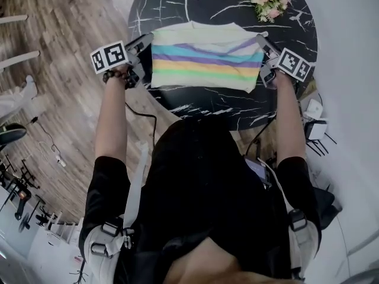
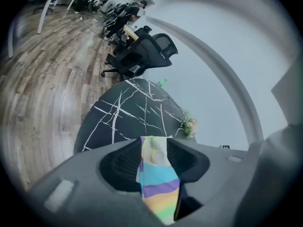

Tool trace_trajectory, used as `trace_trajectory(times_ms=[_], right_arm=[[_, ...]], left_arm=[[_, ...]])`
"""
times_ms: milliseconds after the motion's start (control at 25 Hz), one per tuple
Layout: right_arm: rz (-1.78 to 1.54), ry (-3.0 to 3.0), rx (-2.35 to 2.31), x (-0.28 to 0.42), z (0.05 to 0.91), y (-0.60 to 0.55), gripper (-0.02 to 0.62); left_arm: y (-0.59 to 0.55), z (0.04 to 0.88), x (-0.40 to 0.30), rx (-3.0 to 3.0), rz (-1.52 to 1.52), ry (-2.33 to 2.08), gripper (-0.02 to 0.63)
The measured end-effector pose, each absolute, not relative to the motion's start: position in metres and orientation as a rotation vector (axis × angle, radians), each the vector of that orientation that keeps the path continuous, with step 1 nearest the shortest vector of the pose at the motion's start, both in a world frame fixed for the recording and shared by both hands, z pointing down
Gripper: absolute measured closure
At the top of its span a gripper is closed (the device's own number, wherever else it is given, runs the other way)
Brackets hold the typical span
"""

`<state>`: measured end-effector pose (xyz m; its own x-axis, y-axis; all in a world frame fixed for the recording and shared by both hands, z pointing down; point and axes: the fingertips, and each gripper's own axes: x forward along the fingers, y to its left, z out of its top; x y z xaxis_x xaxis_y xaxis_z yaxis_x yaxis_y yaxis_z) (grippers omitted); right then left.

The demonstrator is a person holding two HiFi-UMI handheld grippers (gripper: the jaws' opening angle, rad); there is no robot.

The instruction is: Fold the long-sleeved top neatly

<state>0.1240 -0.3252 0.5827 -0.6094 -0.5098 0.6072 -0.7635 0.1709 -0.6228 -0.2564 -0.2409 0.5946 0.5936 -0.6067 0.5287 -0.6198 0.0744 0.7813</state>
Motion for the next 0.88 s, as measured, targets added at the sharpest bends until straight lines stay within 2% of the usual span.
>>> trace_trajectory(times_ms=[80, 400, 480, 880], right_arm=[[1.361, -2.15, 1.209, 0.127, 0.586, -0.323, 0.379], [1.282, -2.147, 1.226, 0.143, 0.576, -0.301, 0.379], [1.263, -2.143, 1.219, 0.144, 0.574, -0.284, 0.379], [1.32, -2.102, 1.173, 0.14, 0.585, -0.184, 0.36]], left_arm=[[-0.229, 0.599, -0.255, 1.607, 0.074, -1.06, 0.433], [-0.184, 0.602, -0.25, 1.639, 0.17, -1.108, 0.431], [-0.166, 0.604, -0.249, 1.643, 0.2, -1.112, 0.402], [-0.093, 0.614, -0.237, 1.589, 0.161, -1.095, 0.373]])
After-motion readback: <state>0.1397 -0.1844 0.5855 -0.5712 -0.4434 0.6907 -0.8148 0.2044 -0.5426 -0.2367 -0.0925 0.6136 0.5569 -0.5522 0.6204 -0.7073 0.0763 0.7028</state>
